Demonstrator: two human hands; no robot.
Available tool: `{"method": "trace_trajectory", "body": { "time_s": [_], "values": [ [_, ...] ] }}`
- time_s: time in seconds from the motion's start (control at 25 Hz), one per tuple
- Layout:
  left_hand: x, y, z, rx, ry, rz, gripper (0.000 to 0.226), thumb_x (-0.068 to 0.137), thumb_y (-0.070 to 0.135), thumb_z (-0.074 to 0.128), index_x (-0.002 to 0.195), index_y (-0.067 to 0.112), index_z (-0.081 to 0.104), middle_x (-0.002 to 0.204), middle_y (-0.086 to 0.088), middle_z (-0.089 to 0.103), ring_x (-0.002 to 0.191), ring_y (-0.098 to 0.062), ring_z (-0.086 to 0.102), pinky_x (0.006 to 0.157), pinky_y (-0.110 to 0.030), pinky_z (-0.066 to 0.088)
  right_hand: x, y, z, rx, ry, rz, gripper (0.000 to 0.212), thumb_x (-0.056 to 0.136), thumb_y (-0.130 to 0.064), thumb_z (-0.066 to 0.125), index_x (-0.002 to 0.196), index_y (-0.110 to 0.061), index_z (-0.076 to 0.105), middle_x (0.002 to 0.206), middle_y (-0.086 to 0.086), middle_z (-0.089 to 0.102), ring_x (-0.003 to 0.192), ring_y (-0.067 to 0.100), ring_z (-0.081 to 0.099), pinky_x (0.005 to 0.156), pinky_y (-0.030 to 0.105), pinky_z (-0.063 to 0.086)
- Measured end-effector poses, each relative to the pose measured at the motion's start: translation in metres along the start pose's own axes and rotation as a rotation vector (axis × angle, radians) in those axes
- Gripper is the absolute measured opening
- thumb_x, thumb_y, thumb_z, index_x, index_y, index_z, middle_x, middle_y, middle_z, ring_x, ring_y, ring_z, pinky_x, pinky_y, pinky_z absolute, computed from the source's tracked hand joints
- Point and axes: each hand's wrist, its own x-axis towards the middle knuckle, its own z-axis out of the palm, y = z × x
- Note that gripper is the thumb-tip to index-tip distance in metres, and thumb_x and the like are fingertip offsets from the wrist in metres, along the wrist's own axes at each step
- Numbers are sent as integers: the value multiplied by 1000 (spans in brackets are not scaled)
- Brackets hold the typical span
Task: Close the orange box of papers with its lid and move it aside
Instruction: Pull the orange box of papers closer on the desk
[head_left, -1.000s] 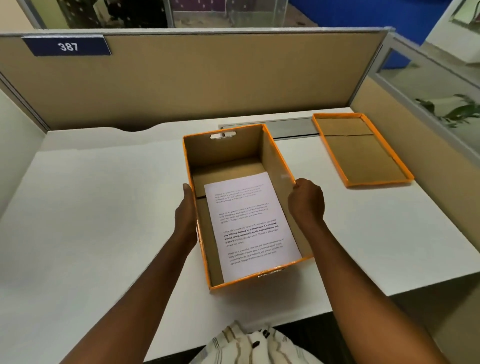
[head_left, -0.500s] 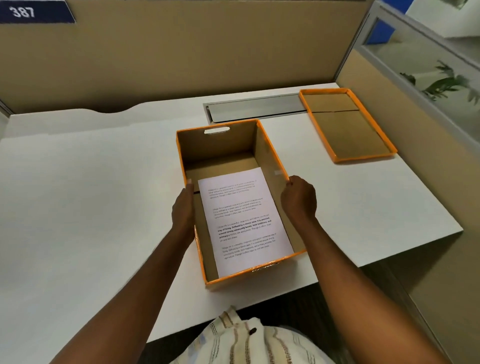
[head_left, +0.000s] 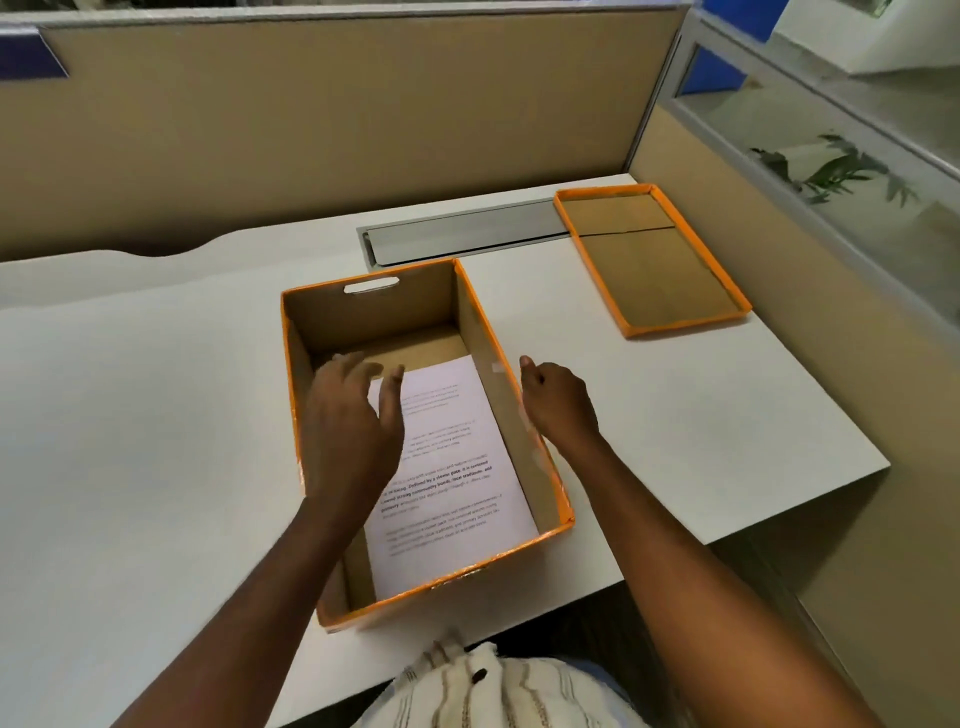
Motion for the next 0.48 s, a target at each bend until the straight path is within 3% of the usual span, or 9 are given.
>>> {"method": "trace_trajectory", "body": {
  "time_s": [0.24, 0.36, 0.48],
  "values": [
    [26, 119, 80, -115, -151, 88, 36, 98, 29, 47, 98, 3, 71, 97, -12, 73, 90, -25, 62, 74, -28, 39, 74, 55, -51, -17, -13, -25, 43, 97, -44, 42, 77, -8, 54, 82, 11, 63, 88, 34, 61, 66, 29, 38],
    [46, 165, 137, -132, -320, -11, 37, 98, 30, 45, 89, 2, 66, 82, -9, 66, 79, -24, 57, 67, -29, 36, 119, 100, -74, -52, -41, -4, 41, 95, -42, 47, 90, -4, 62, 101, 16, 68, 101, 36, 61, 71, 29, 38],
    [65, 182, 192, -124, -463, -164, 48, 97, 36, 45, 78, -6, 58, 74, -18, 59, 74, -30, 54, 64, -34, 36, 155, 135, -92, -80, -58, 37, 39, 93, -41, 52, 100, -5, 62, 116, 17, 66, 111, 36, 58, 81, 34, 45]
  ]
}}
